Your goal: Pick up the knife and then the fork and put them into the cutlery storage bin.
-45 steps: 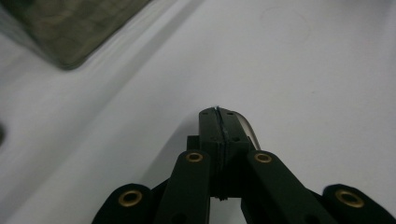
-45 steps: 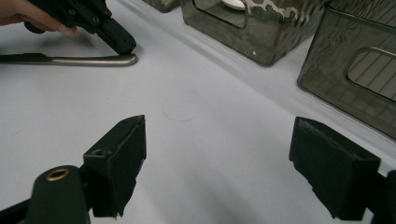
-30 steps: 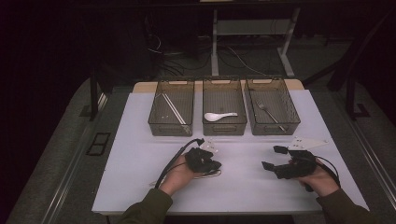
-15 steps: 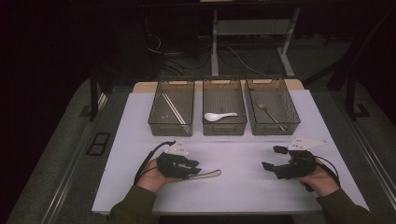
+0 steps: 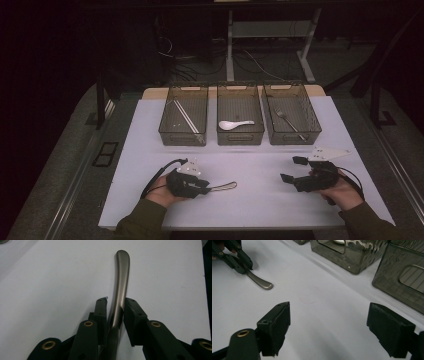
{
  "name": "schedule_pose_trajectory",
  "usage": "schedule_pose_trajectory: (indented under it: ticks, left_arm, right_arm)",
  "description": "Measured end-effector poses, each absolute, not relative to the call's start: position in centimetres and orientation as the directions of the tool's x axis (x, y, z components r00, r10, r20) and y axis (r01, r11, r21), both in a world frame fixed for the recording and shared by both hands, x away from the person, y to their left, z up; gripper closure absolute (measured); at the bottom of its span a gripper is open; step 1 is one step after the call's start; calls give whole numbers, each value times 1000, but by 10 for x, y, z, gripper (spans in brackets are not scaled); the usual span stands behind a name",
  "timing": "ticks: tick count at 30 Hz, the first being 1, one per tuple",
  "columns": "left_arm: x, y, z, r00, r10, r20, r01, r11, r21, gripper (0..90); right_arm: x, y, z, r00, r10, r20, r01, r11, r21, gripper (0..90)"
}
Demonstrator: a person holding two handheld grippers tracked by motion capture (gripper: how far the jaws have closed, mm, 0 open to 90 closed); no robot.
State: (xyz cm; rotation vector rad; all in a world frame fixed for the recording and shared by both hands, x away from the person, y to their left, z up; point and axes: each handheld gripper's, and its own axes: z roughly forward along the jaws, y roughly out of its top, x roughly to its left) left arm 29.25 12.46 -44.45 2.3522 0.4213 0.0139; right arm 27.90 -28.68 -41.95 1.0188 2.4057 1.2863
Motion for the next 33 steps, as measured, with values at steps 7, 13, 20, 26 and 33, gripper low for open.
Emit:
schedule_pose_trajectory:
  ticks: [7,13,20,26,33]
  left_arm:
    - [292,124,-446,956,283,-80,260,-686,679,749]
    - [296,125,-446,954,282,-105,276,-681,679,789]
    - [297,124,-443,952,284,-112,284,-691,665,791]
    - [298,124,-438,953,282,-112,281,-681,677,791]
    - [295,119,-433,957,264,-117,271,-677,684,791]
  right_arm:
    - [279,-286,-419,-734,669,116,469,376,799,190]
    - [279,-286,-420,-736,667,117,471,379,797,190]
    - [279,-284,-419,-745,656,122,473,390,790,189]
    - [278,-283,-414,-779,613,131,456,411,789,176]
    - [278,-271,-410,-848,512,133,408,474,780,181]
